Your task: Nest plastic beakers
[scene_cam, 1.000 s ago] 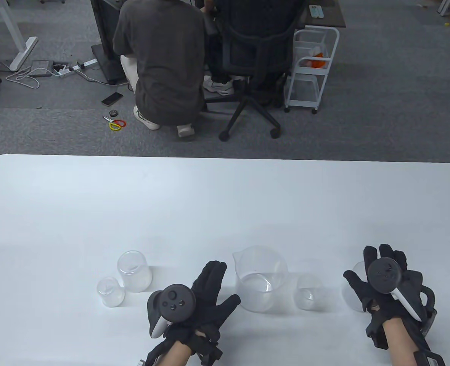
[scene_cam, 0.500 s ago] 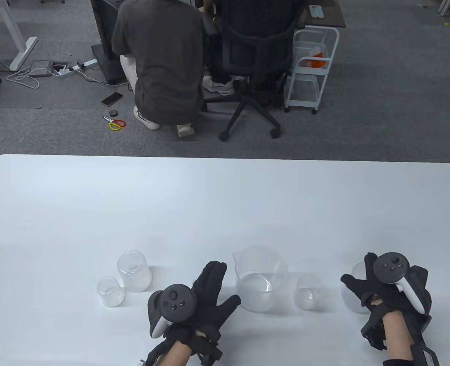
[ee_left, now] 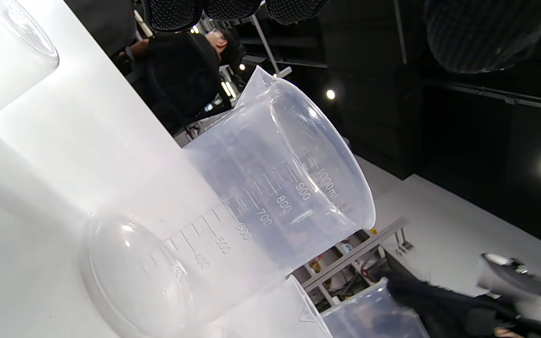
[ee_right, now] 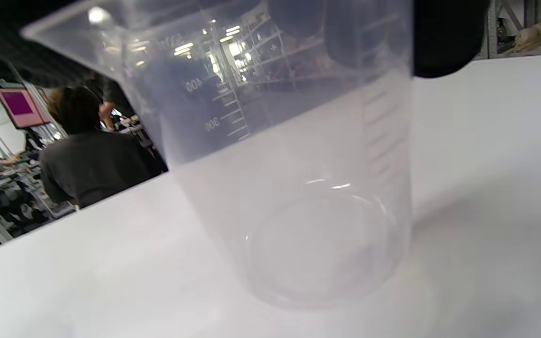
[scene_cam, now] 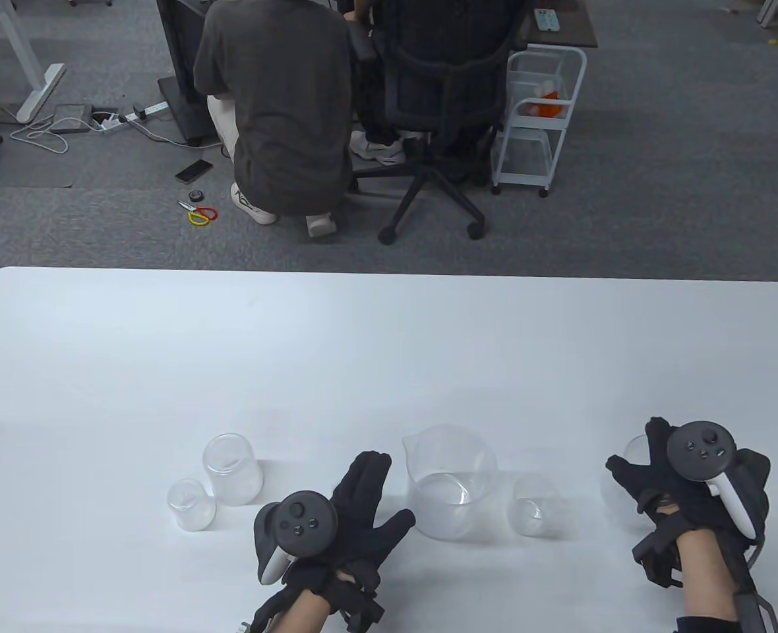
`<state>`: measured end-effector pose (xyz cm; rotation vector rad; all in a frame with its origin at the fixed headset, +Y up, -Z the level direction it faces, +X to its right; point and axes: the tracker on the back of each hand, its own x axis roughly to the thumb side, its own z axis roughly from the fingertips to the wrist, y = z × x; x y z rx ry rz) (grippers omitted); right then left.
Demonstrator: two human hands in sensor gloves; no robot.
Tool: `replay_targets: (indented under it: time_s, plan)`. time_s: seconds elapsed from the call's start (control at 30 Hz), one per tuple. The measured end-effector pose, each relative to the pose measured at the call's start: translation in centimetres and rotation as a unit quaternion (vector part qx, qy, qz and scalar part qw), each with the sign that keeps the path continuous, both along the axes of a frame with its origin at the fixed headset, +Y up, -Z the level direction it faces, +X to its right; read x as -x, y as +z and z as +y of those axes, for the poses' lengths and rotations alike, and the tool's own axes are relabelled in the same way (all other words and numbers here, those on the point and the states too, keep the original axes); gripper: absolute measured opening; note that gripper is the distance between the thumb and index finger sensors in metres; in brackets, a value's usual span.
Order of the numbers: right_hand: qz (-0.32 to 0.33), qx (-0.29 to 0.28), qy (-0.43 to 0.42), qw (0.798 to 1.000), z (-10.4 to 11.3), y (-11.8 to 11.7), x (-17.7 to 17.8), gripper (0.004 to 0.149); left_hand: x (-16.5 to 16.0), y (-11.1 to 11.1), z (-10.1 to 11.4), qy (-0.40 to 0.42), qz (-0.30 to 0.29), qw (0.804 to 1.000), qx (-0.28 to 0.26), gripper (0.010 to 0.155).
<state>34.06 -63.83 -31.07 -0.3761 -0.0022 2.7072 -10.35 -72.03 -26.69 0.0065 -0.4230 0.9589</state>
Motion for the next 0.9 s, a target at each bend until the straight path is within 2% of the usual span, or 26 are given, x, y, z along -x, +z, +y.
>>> replay_targets:
  time_s: [0.17, 0.37, 0.63, 0.9]
  plan:
    - [0.038, -0.054, -0.030, 0.997, 4.7, 0.6, 1.6, 0.090, 0.0, 0.0, 0.0, 0.000, 0.002, 1.000, 0.001, 0.087]
    - [0.115, -0.100, -0.057, 0.987, 8.1, 1.2, 5.0, 0.091, 0.0, 0.0, -0.1, -0.004, 0.002, 1.000, 0.002, 0.087]
    - [0.228, -0.121, -0.035, 0.966, 9.9, 1.7, 11.8, 0.090, 0.1, -0.1, -0.1, -0.007, 0.003, 1.000, 0.005, 0.087]
    - [0.293, -0.108, -0.016, 0.950, 9.2, 1.5, 17.4, 0.090, 0.0, -0.1, -0.1, -0.010, 0.002, 1.000, 0.006, 0.087]
